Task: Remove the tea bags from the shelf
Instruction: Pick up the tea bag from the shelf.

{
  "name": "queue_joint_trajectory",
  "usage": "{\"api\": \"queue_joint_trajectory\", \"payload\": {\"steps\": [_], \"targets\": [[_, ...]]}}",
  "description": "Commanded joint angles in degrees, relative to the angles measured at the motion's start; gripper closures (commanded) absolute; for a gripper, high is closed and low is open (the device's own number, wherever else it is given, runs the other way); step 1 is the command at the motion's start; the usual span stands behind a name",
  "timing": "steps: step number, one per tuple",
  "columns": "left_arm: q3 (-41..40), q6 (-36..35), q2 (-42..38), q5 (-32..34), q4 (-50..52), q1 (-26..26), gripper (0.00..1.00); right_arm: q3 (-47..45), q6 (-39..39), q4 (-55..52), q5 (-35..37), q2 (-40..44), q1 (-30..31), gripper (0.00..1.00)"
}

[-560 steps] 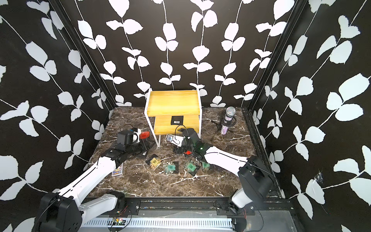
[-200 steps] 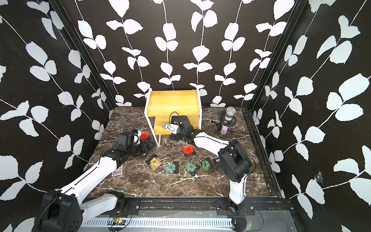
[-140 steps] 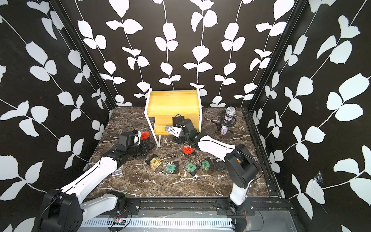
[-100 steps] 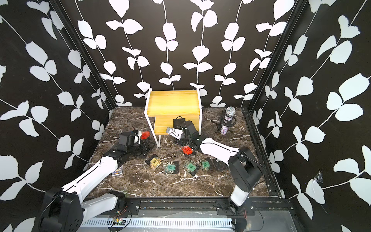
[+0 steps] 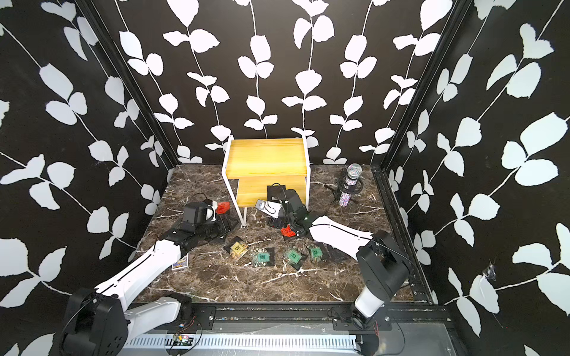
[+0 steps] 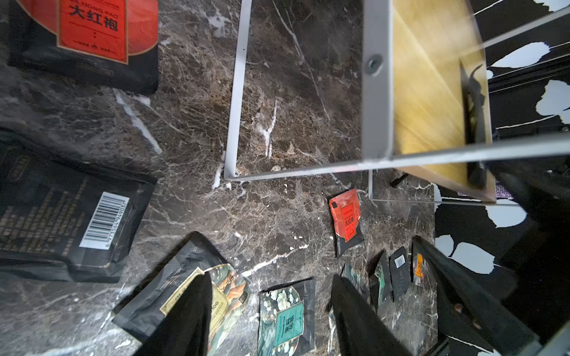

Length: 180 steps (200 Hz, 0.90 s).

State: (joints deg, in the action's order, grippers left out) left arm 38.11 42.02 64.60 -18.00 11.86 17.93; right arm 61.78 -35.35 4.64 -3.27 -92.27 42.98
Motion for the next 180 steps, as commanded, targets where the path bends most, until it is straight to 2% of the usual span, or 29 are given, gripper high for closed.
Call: {"api": "queue_joint_trajectory", "payload": {"steps": [1, 43, 106, 125, 148, 180], "targets": [[-0.58, -0.24, -1.49, -0.24, -0.08, 0.17, 0.43, -0.71, -0.93, 2.89, 1.49, 2.18, 0.38, 0.13], [-0.75, -0.36, -1.47, -0.19, 0.1, 0.17, 0.43, 1.59, -2.95, 2.52, 2.91, 0.95, 0.29, 0.11], [-0.4, -0.71, -0.67, -0.55, 0.01, 0.13, 0.43, 6.45, -3.14, 2.76, 3.32, -6.51, -0.82, 0.1], [-0.66, -0.7, -0.89, -0.46, 0.16, 0.2, 0.43, 7.54, -2.81, 2.29, 2.97, -7.39, -0.94, 0.16], [-1.15, -0.68, -1.15, -0.24, 0.18, 0.15, 0.43, 7.18, -1.72, 1.1, 2.06, -7.18, -0.81, 0.3], [-1.63, -0.45, -1.08, -0.07, -0.47, 0.22, 0.43, 4.51, -0.84, 0.15, 1.67, -5.26, -0.68, 0.44]]}}
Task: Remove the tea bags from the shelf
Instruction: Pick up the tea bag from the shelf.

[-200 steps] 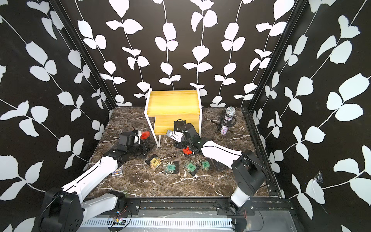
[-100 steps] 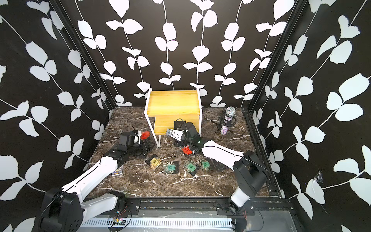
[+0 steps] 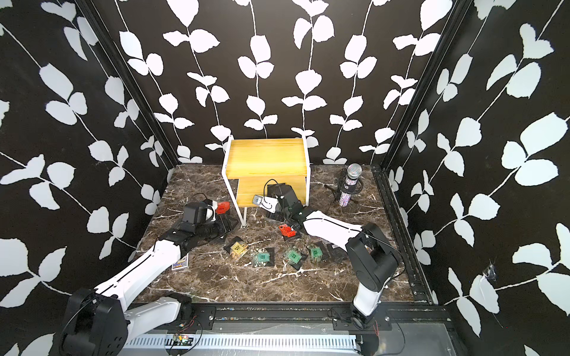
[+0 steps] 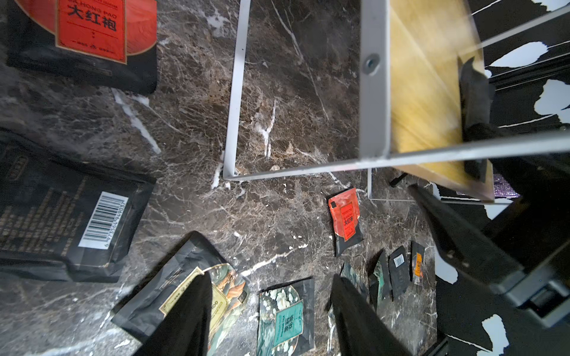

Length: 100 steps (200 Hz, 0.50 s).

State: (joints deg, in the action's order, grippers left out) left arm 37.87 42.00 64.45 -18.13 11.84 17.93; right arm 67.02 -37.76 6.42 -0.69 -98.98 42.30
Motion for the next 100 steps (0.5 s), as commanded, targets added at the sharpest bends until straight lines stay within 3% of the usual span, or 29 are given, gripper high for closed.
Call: {"api": "queue_joint_trajectory", "payload": {"steps": [1, 100], "targets": [[-1.44, -0.47, -0.96, 0.04, -0.47, 0.2, 0.43, -0.79, 1.6, -1.64, -0.86, 1.57, 0.03, 0.44], [-0.34, -0.14, 1.78, -0.63, -2.17, 0.19, 0.43, -6.55, 3.11, -3.72, -1.8, 6.71, 0.48, 0.8]]}}
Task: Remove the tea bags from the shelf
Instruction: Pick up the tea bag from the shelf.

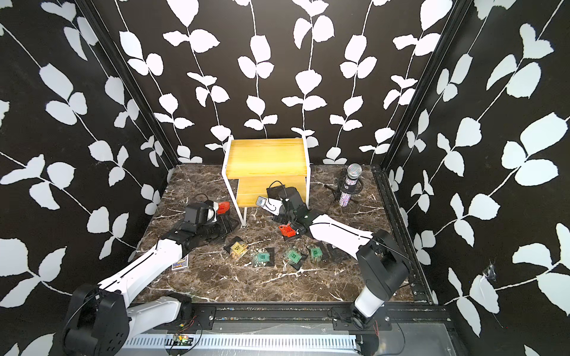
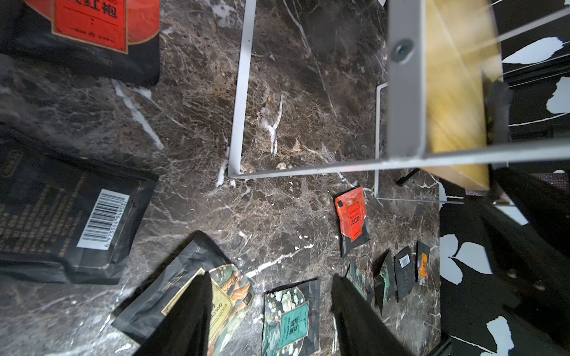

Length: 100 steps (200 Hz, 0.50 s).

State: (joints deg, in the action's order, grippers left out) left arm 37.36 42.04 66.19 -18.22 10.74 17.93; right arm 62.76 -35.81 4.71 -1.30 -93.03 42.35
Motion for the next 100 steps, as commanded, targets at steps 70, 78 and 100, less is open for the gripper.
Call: {"api": "queue_joint_trajectory", "payload": {"steps": [70, 78, 100], "targets": [[-0.18, 0.09, -0.71, -0.34, -0.59, 0.13, 0.43, -1.95, 1.54, -3.48, -1.17, 4.4, 0.67, 1.0], [-0.19, 0.1, -0.8, -0.35, -0.68, 0.13, 0.43, -1.83, 1.53, -3.82, -1.08, 4.7, 0.77, 1.0], [0.04, 0.06, -0.9, -0.33, -0.63, 0.19, 0.43, -1.6, 1.59, -4.57, -1.0, 6.08, 1.09, 1.0]]}}
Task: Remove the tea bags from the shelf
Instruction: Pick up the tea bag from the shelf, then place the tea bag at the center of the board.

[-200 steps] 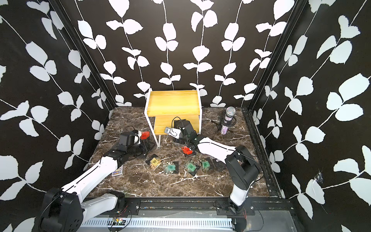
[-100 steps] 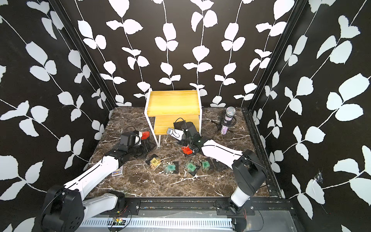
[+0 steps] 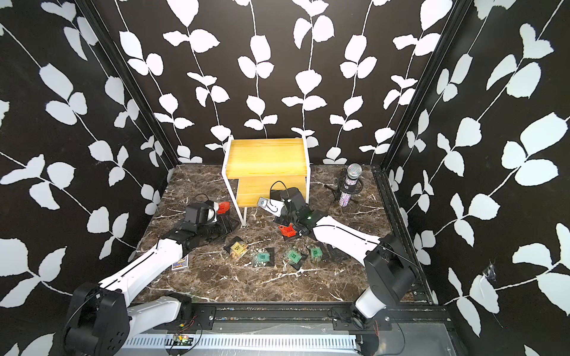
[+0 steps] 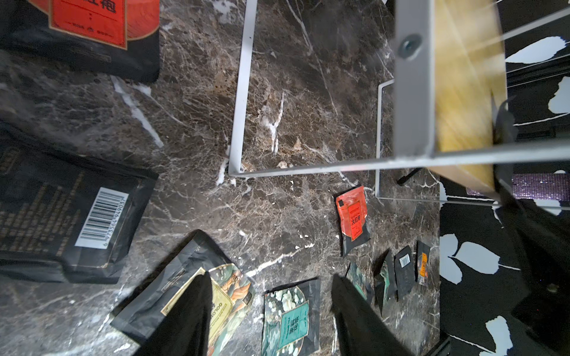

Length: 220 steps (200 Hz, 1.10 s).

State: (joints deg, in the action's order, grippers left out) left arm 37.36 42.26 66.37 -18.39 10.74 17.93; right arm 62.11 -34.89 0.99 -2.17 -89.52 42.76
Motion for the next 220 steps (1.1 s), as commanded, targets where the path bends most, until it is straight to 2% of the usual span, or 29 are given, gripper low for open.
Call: {"api": "queue_joint_trajectory", "payload": {"steps": [1, 53, 99, 163, 220], "targets": [[0.06, -0.11, -1.07, -0.2, -0.64, 0.18, 0.43, -0.94, 0.64, -0.88, -0.07, 2.67, 0.67, 1.0], [0.69, -0.27, -1.68, -0.16, -0.29, 0.14, 0.43, -1.37, 1.22, -4.08, 0.27, 7.99, 2.83, 1.0], [1.47, -0.35, -1.82, -0.07, -0.15, 0.18, 0.43, -2.42, 5.79, -6.25, -1.63, 13.76, 3.98, 1.0], [2.54, -1.03, -1.18, -0.51, 0.04, 0.17, 0.43, -6.28, 19.42, -4.09, -6.23, 18.7, 5.01, 1.0], [3.28, -2.19, -1.05, -1.51, 1.67, 0.13, 0.43, -11.44, 32.84, 5.58, -5.65, 15.58, 5.05, 1.0]]}}
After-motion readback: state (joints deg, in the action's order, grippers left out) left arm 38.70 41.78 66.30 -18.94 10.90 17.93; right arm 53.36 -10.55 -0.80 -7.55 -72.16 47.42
